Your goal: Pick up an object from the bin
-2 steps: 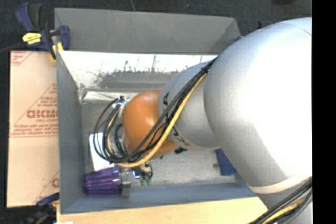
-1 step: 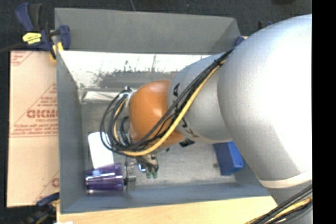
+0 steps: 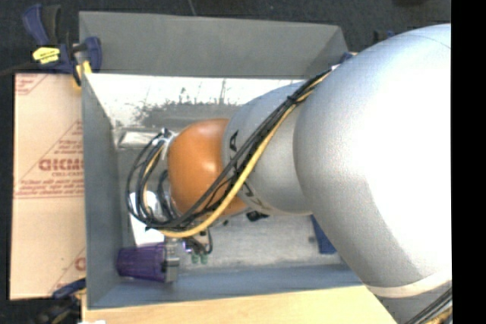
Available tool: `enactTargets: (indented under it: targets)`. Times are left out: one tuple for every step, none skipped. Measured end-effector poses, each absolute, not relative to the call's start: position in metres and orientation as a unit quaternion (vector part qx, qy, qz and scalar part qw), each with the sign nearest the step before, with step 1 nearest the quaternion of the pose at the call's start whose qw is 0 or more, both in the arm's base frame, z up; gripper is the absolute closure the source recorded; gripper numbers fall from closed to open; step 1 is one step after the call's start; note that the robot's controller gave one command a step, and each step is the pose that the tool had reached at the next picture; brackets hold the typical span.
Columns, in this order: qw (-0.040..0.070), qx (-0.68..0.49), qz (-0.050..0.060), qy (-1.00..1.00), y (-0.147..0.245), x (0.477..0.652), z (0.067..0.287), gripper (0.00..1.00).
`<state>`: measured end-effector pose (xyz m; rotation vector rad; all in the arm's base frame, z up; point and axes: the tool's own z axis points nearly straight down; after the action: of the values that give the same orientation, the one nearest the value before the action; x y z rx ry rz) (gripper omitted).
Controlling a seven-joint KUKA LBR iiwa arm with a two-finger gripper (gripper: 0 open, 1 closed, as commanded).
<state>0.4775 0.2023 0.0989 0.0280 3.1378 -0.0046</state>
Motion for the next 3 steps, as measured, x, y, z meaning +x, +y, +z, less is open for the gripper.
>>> enactTargets:
  targets:
    - [-0.001, -0.07, -0.017, 0.997, 0.202, 0.482, 0.08, 0.0]
    - [-0.001, -0.011, -0.017, 1.0, 0.188, 0.479, 0.082, 1.0]
    - [0.0, 0.007, -0.023, 1.0, 0.19, 0.482, 0.081, 1.0]
